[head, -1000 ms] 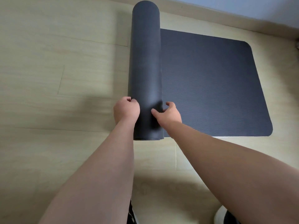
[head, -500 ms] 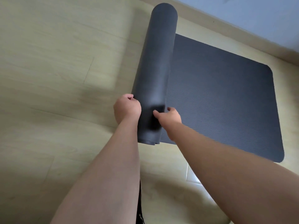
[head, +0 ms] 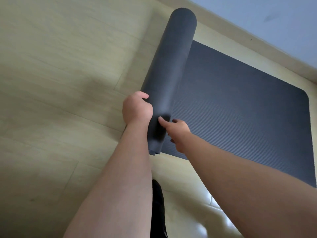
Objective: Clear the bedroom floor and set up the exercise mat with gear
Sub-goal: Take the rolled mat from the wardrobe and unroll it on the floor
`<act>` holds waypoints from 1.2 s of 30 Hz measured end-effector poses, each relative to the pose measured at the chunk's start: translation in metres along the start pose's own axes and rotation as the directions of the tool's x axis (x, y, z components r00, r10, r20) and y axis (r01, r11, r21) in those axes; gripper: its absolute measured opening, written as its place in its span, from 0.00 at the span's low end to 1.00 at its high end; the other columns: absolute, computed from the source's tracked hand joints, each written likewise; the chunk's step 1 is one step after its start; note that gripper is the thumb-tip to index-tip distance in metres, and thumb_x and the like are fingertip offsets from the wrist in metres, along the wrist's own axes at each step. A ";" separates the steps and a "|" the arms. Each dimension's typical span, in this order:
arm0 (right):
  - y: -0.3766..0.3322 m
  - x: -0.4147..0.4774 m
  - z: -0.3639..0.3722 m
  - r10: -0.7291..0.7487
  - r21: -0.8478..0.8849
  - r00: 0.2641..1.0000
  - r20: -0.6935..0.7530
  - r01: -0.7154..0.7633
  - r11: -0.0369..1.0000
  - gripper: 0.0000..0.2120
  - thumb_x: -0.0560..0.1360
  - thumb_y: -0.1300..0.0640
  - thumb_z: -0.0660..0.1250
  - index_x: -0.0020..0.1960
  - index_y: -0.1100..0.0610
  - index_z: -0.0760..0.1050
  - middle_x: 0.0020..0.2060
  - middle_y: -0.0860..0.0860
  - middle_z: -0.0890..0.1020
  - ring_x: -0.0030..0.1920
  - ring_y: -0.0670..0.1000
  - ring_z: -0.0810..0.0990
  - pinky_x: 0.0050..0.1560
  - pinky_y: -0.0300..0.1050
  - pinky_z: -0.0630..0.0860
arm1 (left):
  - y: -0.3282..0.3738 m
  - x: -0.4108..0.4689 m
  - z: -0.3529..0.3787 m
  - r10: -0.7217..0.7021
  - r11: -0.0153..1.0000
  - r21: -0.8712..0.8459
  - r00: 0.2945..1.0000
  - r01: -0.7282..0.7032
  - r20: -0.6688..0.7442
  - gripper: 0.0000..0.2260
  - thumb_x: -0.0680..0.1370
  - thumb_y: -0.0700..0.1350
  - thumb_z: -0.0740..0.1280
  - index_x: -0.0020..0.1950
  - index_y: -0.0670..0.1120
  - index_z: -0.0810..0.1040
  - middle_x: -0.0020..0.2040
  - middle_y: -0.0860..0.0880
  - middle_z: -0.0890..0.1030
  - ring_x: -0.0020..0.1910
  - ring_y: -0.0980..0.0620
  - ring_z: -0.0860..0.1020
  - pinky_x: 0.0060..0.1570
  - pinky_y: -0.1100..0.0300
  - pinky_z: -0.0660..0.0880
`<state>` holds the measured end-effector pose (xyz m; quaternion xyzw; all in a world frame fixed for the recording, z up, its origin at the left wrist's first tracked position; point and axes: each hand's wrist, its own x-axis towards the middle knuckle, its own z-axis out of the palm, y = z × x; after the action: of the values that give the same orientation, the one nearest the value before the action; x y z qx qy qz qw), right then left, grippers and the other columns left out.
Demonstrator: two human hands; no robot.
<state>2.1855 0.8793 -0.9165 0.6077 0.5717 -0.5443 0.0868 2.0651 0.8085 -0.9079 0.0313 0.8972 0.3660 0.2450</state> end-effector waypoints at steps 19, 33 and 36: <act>-0.036 0.006 0.087 0.029 0.245 0.988 0.153 -0.066 0.967 0.12 0.81 0.58 0.67 0.64 0.52 0.76 0.56 0.55 0.83 0.53 0.58 0.85 0.55 0.56 0.83 | -0.011 0.030 -0.058 -0.092 0.985 0.125 0.976 0.118 -0.198 0.16 0.78 0.44 0.64 0.65 0.50 0.80 0.64 0.46 0.80 0.65 0.41 0.75 0.61 0.47 0.71; -0.063 -0.005 0.144 0.004 0.129 0.962 0.274 -0.041 0.991 0.21 0.79 0.52 0.72 0.69 0.51 0.70 0.56 0.49 0.82 0.52 0.53 0.85 0.57 0.57 0.80 | -0.068 0.061 -0.129 -0.026 0.996 0.083 0.986 0.040 -0.164 0.13 0.78 0.46 0.71 0.62 0.48 0.83 0.60 0.45 0.83 0.61 0.43 0.80 0.59 0.52 0.78; -0.075 -0.014 0.164 -0.020 0.107 0.954 0.300 -0.013 0.994 0.29 0.78 0.52 0.73 0.75 0.52 0.66 0.57 0.50 0.82 0.53 0.51 0.85 0.52 0.53 0.81 | -0.091 0.059 -0.149 0.096 0.976 0.206 0.990 -0.073 -0.104 0.16 0.77 0.49 0.72 0.65 0.50 0.81 0.62 0.46 0.82 0.61 0.44 0.79 0.61 0.52 0.77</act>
<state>2.0378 0.7766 -0.9316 0.5205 0.5229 -0.6605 0.1391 1.9555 0.6605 -0.9021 0.0733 0.9401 0.2842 0.1736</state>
